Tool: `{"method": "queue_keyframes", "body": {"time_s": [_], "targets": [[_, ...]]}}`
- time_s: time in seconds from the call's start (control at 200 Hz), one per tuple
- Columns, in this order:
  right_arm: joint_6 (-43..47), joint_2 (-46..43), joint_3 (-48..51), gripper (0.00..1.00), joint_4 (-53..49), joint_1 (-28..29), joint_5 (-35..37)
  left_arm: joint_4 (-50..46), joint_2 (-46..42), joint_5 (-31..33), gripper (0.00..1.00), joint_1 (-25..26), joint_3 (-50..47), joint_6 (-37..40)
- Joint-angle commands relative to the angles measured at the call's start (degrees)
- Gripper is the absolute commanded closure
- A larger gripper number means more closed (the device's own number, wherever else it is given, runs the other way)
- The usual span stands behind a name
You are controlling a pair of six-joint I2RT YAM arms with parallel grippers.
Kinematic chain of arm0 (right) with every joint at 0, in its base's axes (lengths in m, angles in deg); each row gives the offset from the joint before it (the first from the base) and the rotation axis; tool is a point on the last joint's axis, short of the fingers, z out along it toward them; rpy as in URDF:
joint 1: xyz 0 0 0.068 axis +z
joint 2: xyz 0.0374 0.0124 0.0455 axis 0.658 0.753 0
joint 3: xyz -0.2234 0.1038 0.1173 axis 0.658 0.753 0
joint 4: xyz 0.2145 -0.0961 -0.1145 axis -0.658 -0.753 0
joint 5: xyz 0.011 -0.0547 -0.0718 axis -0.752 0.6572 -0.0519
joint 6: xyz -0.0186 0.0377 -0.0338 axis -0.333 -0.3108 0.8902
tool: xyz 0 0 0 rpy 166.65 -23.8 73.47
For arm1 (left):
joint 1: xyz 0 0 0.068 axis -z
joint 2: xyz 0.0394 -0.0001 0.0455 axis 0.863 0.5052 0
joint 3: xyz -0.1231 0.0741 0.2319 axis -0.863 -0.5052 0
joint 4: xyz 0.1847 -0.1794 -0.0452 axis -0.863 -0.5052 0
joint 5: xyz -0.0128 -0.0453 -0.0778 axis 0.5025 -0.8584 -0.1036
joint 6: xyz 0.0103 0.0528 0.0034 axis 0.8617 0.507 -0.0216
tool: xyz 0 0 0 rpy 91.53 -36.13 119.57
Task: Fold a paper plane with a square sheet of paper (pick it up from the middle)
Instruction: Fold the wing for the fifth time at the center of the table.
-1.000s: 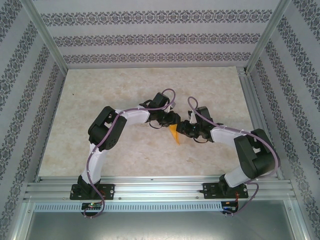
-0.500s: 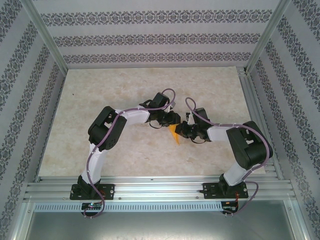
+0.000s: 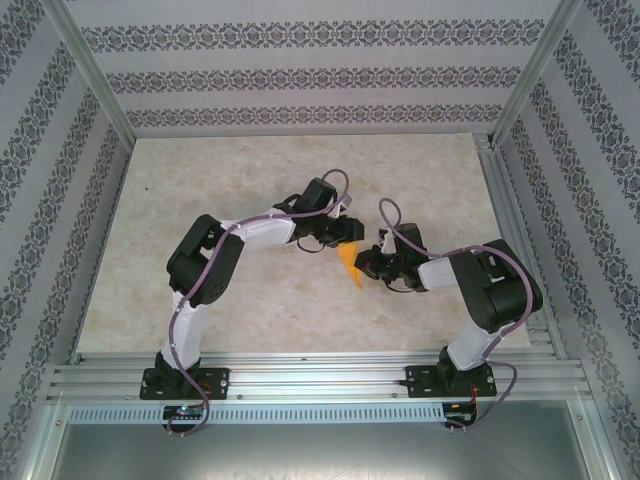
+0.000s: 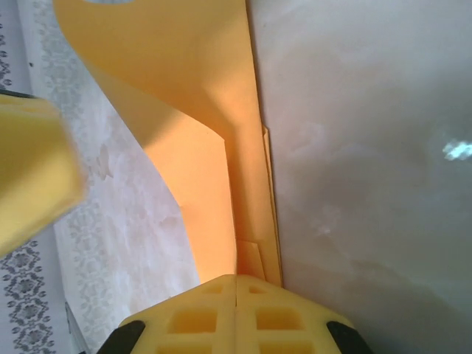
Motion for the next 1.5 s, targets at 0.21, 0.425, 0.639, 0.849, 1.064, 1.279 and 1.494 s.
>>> {"method": "queue_keyframes", "body": {"time_s": [0.21,0.425,0.639,0.849,1.064,1.279,1.494], "targets": [[-1.67,-2.78,1.04,1.0,2.94,-1.05,-0.86,2.18,-4.38,2.22,0.62,-0.82,-4.01,0.82],[-1.49,-3.4,0.87,1.0,1.74,-1.23,-0.3,3.36,-2.35,2.97,0.67,-0.9,-4.02,0.06],[-1.82,-3.38,0.96,1.0,2.22,-1.3,-0.23,3.64,0.81,2.4,0.66,-0.9,-1.91,0.54],[-0.99,-4.24,0.69,0.91,1.67,-1.24,-1.07,2.97,3.73,2.5,0.68,-0.86,-0.48,-0.3],[3.44,-5.06,-0.66,0.74,-4.32,-0.26,0.41,4.62,3.48,2.18,0.68,-0.9,-0.68,-1.37],[8.29,-3.96,-3.96,0.72,-11.59,1.66,2.63,5.16,2.66,1.4,0.68,-0.83,-0.63,-1.77],[8.27,-2.99,-4.69,0.91,-11.69,2.6,3.49,5.31,1.06,1.52,0.67,-1.15,-1.42,-1.91]]}}
